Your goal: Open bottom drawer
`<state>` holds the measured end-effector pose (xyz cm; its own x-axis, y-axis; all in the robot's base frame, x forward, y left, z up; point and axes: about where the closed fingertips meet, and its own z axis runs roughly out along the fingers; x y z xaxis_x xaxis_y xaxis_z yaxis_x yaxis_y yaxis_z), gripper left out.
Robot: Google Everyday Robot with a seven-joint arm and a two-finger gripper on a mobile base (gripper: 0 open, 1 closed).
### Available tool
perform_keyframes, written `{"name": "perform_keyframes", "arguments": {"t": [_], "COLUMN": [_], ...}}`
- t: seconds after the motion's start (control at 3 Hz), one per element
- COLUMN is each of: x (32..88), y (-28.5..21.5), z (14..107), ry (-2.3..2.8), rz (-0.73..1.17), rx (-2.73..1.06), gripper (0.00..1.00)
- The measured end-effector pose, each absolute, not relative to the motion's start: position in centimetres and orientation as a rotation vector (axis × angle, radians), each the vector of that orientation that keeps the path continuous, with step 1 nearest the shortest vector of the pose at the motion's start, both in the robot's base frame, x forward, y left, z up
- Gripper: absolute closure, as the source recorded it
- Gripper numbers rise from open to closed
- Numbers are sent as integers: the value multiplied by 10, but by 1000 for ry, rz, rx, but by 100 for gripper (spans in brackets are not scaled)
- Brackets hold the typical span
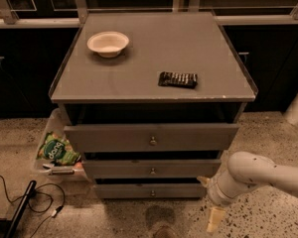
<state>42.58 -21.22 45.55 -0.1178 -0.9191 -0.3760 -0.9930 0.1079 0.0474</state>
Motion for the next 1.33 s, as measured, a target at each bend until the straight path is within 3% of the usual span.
{"name": "perform_keyframes", "arguments": {"t": [0.67, 1.33], "x": [429, 454], "y": [-209, -210], "z": [434, 347], "ry": [2101, 1952], "rz": [437, 302], "rx": [-1867, -1809], "gripper": [0, 0]}}
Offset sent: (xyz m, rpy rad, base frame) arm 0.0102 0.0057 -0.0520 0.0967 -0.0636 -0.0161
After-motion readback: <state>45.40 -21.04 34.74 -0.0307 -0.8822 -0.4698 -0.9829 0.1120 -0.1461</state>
